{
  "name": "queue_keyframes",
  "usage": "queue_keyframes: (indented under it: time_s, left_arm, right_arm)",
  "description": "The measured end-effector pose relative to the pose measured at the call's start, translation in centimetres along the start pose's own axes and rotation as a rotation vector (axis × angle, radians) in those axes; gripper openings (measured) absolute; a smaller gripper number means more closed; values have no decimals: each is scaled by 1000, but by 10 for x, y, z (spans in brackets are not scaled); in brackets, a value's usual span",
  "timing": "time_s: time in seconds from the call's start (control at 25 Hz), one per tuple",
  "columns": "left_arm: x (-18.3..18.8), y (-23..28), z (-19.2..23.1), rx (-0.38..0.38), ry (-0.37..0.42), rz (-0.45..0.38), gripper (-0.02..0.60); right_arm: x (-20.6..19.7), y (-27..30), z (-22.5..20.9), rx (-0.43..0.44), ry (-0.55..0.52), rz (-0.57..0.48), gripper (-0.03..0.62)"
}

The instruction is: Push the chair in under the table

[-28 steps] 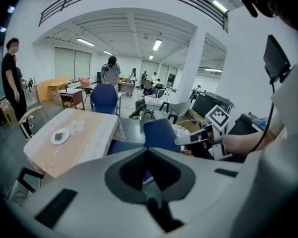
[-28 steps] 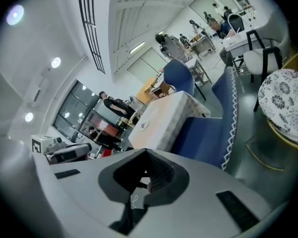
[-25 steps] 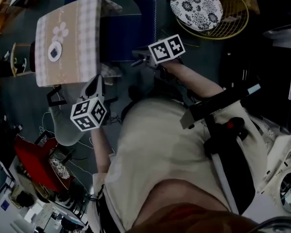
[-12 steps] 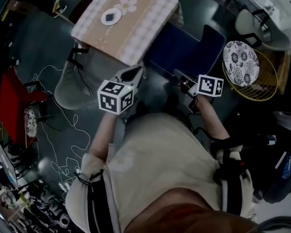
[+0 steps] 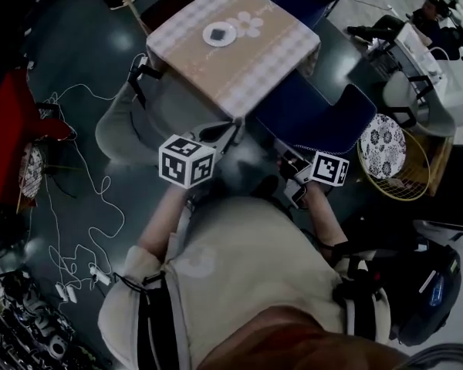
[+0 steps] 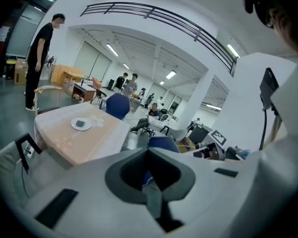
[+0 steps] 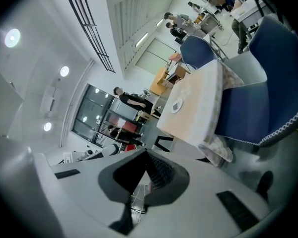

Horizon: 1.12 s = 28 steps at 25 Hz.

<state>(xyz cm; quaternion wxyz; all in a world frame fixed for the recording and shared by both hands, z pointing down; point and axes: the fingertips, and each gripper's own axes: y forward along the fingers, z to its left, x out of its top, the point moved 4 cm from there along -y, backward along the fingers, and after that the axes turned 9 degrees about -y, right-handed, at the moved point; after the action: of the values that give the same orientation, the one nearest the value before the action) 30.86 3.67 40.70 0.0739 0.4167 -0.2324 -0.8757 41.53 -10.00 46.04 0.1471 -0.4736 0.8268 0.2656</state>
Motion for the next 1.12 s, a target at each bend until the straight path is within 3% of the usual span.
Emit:
queue_keyframes:
  time_s: [0.24, 0.44, 0.56, 0.96, 1.12]
  left_arm:
    - [4, -23, 14, -44, 27, -11, 8]
    - [7, -36, 31, -65, 36, -19, 8]
    - [4, -38, 29, -77, 34, -25, 8]
    - [-10, -25, -1, -219, 107, 27, 8]
    - [-19, -22, -9, -242, 144, 61, 8]
  right_arm:
    - [-12, 22, 30, 28, -6, -28, 12]
    - [-28, 36, 34, -4, 36, -60, 12]
    - [-36, 26, 35, -27, 85, -96, 12]
    - [-64, -22, 50, -126, 117, -228, 12]
    - [-74, -32, 59, -124, 114, -277, 12]
